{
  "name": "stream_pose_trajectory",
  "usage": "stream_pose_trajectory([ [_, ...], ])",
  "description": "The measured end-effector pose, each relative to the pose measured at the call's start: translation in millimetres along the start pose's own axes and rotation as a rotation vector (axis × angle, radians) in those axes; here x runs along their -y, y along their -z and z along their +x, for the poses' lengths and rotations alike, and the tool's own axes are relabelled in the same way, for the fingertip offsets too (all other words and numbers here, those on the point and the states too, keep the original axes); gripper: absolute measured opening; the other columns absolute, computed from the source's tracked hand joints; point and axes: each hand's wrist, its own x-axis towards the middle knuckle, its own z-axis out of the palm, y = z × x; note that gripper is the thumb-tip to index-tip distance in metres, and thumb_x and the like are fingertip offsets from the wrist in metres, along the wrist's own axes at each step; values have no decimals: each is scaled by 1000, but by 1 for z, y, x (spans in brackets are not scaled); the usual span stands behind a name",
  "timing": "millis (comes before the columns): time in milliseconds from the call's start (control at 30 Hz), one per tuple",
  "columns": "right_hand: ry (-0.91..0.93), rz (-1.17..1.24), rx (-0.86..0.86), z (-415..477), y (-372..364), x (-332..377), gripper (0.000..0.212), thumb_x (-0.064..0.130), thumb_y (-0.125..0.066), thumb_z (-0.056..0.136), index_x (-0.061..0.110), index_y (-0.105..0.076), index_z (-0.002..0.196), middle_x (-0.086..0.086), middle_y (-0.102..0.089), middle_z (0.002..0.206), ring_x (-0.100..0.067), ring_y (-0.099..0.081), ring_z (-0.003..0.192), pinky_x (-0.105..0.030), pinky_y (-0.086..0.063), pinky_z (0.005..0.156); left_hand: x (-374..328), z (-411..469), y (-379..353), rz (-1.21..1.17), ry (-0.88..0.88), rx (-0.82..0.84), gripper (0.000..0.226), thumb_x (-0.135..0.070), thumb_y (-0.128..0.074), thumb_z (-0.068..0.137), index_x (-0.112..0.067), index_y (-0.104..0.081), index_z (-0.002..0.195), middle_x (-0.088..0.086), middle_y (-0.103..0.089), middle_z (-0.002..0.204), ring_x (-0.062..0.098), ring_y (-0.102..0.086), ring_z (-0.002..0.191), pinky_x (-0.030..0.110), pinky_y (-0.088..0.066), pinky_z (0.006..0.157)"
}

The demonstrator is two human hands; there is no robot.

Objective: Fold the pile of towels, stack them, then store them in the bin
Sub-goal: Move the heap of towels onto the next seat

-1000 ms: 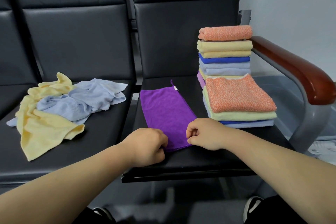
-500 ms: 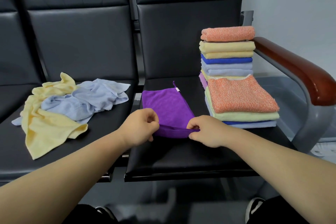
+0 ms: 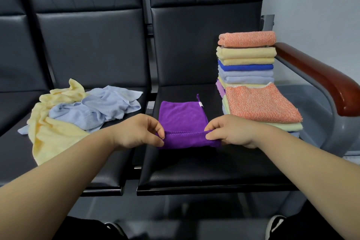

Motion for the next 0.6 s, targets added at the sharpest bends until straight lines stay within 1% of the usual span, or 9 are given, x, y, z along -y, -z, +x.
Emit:
stream_pose_trajectory([
  [67, -12, -20, 41, -3, 3, 3, 16, 8, -74, 92, 18, -77, 105, 11, -69, 74, -5, -63, 75, -27, -54, 79, -2, 0, 2, -21, -16, -16, 12, -16, -81, 65, -18, -76, 76, 17, -71, 80, 18, -62, 76, 26, -46, 77],
  [133, -11, -72, 55, -7, 6, 7, 22, 2, -74, 89, 17, -76, 106, 16, -65, 64, -1, -61, 67, -24, -54, 76, -3, -1, 4, -94, -17, -15, 10, -12, -79, 65, -17, -73, 72, 8, -68, 74, 15, -61, 71, 23, -47, 71],
  [200, -4, -90, 7, -8, 8, 10, 20, -2, -70, 86, 14, -77, 96, 10, -67, 66, -7, -60, 69, -29, -52, 74, -3, -1, 7, -210, 7, -8, 11, -7, -74, 66, -15, -69, 72, 2, -66, 71, 11, -61, 66, 20, -51, 65],
  [267, 12, -72, -83, -6, 10, 10, 13, 2, -68, 85, 13, -75, 85, -2, -68, 72, -15, -58, 72, -35, -50, 73, -3, -1, 10, -308, 38, -26, 13, -5, -72, 65, -17, -67, 71, 0, -64, 70, 10, -61, 64, 22, -52, 63],
  [333, 20, 8, -134, -3, 11, 10, 6, 11, -69, 85, 13, -73, 82, -15, -69, 83, -22, -61, 81, -45, -57, 88, -3, 0, 12, -396, 67, -58, 16, -4, -69, 64, -17, -64, 72, 0, -59, 68, 12, -57, 61, 23, -51, 60],
  [367, 19, 91, -139, -1, 10, 9, 7, 12, -68, 86, 13, -73, 81, -15, -69, 87, -23, -63, 86, -49, -56, 98, -4, 0, 12, -440, 82, -69, 16, -4, -67, 64, -16, -61, 73, 1, -57, 66, 11, -55, 58, 22, -51, 56],
  [400, 17, 194, -129, 1, 9, 8, 11, 10, -65, 90, 13, -71, 81, -12, -70, 87, -22, -66, 89, -49, -56, 102, -5, 0, 12, -477, 97, -69, 17, -3, -65, 64, -15, -60, 74, 0, -56, 65, 10, -54, 55, 22, -51, 53],
  [500, -5, 434, -85, 1, 5, 11, 21, 2, -55, 99, 13, -68, 87, -8, -73, 92, -20, -72, 91, -40, -59, 94, -6, 0, 13, -550, 152, -36, 17, -3, -63, 65, -16, -60, 75, 0, -59, 66, 11, -57, 53, 25, -52, 54],
  [600, -50, 492, -85, 5, 0, 12, 19, 4, -54, 100, 13, -69, 93, -11, -72, 97, -22, -70, 93, -37, -58, 86, -2, 7, 14, -556, 204, -67, 22, 5, -60, 81, -16, -61, 77, 1, -60, 67, 12, -57, 54, 26, -52, 57],
])
